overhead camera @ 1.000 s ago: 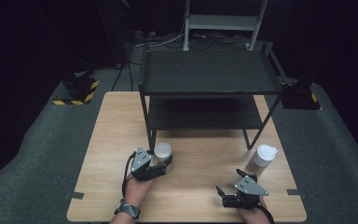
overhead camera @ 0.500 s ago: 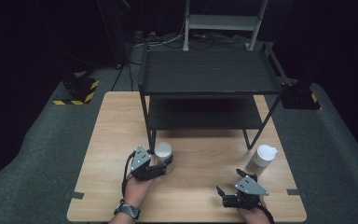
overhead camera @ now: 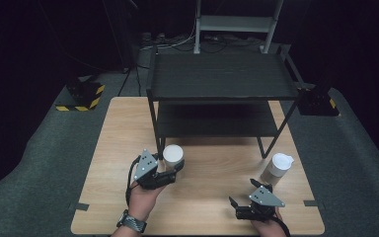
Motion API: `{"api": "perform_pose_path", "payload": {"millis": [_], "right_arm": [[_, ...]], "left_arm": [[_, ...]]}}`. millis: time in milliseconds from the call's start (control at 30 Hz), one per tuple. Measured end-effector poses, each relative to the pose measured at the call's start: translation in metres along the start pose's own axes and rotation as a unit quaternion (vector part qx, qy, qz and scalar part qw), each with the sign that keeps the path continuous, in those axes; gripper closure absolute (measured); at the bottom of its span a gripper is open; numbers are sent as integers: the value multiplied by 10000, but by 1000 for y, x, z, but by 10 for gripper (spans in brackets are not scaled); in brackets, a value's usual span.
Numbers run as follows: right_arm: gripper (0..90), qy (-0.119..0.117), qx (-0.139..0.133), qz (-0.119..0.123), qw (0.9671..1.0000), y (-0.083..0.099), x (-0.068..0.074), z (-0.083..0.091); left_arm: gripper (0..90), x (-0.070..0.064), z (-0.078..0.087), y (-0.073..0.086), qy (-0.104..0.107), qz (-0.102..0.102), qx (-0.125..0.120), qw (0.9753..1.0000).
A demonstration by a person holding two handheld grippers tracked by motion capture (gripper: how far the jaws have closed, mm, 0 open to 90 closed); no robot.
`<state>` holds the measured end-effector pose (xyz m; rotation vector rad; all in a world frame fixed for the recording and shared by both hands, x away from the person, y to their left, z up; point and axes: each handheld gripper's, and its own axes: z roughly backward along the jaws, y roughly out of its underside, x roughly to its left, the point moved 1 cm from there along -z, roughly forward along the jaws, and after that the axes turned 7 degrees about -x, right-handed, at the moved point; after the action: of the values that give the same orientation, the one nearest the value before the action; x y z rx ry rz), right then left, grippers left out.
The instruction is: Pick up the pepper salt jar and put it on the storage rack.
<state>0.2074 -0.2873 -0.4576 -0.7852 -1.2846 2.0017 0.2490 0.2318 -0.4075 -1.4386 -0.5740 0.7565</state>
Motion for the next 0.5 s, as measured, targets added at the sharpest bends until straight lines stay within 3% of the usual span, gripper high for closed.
{"api": "perform_pose_path", "payload": {"millis": [500], "right_arm": [[2, 13, -19, -23, 10000, 1, 0, 1]], "left_arm": [[340, 3, 19, -35, 49, -87, -277, 9996]]}}
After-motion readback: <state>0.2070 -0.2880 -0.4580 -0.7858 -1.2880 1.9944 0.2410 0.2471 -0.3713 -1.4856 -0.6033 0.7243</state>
